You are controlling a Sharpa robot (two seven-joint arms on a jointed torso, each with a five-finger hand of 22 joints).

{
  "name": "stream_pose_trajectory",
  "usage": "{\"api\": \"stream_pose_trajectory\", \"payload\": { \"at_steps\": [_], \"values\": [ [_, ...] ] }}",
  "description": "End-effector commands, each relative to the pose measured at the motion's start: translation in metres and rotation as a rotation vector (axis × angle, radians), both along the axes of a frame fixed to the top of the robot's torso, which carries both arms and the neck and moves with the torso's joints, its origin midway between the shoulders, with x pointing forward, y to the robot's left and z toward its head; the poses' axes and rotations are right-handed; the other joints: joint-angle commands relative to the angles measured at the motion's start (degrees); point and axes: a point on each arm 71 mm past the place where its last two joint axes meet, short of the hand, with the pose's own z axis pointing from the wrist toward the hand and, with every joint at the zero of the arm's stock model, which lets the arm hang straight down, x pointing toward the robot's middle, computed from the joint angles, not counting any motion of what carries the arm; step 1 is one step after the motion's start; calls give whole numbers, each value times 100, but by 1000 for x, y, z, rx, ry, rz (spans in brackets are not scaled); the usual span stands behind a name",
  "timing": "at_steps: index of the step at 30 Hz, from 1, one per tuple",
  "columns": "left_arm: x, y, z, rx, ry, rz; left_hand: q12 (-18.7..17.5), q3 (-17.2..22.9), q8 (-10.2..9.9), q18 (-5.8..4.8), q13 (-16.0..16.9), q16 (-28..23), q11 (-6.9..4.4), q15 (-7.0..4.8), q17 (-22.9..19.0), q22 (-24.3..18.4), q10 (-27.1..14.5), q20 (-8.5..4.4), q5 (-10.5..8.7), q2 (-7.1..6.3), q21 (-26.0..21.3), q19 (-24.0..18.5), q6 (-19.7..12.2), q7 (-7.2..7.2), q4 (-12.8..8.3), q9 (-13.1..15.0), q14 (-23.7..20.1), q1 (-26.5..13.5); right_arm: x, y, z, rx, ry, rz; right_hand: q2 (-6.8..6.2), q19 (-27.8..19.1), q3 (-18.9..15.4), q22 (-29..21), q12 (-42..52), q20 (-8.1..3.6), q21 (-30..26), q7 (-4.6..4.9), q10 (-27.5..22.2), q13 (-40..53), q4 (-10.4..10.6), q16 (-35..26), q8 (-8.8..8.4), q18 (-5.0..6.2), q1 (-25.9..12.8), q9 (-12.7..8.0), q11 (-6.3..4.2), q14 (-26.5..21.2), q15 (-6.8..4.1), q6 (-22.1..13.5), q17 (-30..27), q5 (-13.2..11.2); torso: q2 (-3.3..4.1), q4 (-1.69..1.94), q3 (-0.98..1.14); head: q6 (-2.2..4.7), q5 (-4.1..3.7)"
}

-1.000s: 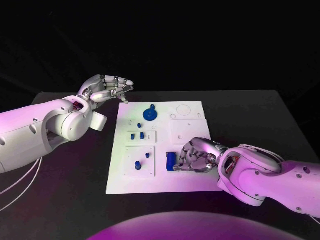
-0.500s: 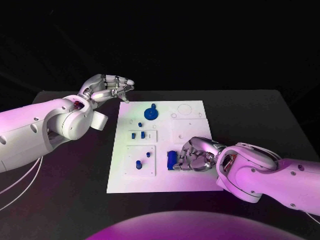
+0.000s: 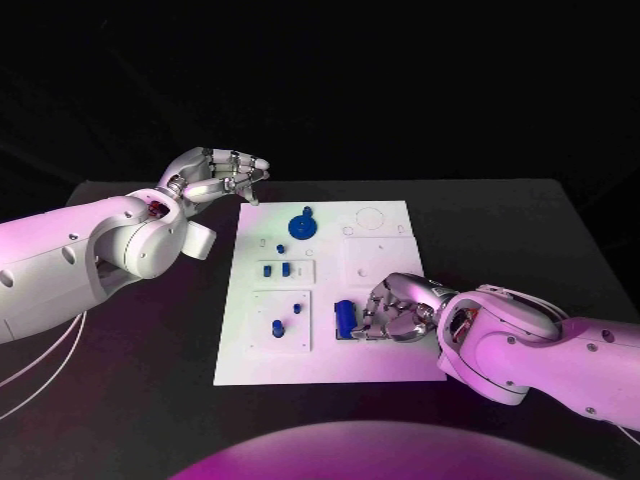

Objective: Assemble the parts on the task board

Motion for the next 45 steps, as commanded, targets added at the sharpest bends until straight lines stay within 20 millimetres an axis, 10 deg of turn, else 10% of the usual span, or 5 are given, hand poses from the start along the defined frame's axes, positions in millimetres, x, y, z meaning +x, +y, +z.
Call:
{"api": "stream_pose_trajectory", "payload": {
  "at_steps": [1,21,45],
  "values": [
    [-1,-2,1,-3,-4,-19,18,3,2,74,-8,-37,2,11,7,6,-45,-15,29,12,20,-43,-41,53,-20,-9,-32,10,0,0,0,-8,2,15,4,215,19,1175,10,-18,4,-8,65,670,13,19,-29,-56,-46,-11,-6,479,-52,7,933,8,2,3,-1,-6,0],
    [-1,0,1,-1,-7,-13,29,9,6,75,-15,-36,2,12,10,13,-52,-14,29,12,29,-48,-43,53,-32,-9,-35,13,-2,0,-1,-6,19,38,-305,218,-134,1178,8,-6,14,0,74,690,21,21,-18,-58,-332,-21,5,481,-40,45,942,10,-3,2,-12,-20,2],
    [-1,-1,1,-1,-8,-13,30,9,7,75,-16,-36,2,11,10,13,-52,-14,29,11,29,-49,-43,53,-34,-9,-36,15,7,-2,-4,-33,-17,-15,-67,230,44,1187,28,-16,48,-20,96,722,8,28,-11,-63,-238,-27,-13,484,-54,57,958,19,-1,3,-12,-37,21]
  ]
}}
